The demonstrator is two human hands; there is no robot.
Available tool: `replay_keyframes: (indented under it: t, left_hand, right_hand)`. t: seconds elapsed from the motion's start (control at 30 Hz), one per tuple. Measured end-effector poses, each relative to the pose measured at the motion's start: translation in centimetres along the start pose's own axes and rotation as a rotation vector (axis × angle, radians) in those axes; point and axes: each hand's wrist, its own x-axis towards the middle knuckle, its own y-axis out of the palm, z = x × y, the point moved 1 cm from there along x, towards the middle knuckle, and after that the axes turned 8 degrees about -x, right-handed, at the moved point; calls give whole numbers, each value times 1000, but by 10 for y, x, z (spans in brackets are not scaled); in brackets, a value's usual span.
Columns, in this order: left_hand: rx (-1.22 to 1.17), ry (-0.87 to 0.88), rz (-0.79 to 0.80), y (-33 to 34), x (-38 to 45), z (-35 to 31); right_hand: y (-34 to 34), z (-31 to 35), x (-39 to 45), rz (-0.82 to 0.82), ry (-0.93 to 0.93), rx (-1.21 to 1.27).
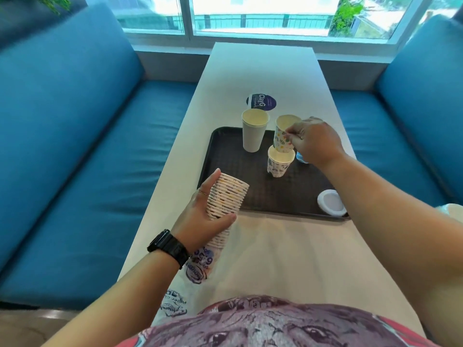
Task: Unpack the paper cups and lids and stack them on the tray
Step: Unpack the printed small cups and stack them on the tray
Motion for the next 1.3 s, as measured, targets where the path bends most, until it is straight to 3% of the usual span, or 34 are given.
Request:
replay_keyframes:
  t: [0.43,0.67,0.87,1.13,1.3]
  left_hand:
    - [-31,-14,-23,0,9,6]
    - [-35,-10,-21,-2,2,7]
    - [-8,43,-54,-6,-2,6]
    - [19,90,-77,-7,-10,-3]
    - [27,124,-107,-8,-18,-8]
  right_hand:
    - [53,-8,-23,230,-10,-66]
    - [56,-3,-29,244,15,-31]
    - [23,32,-45,147,112,283]
    - [-1,92,-75,449,155,828]
    - [2,108,-86,562,291,1089]
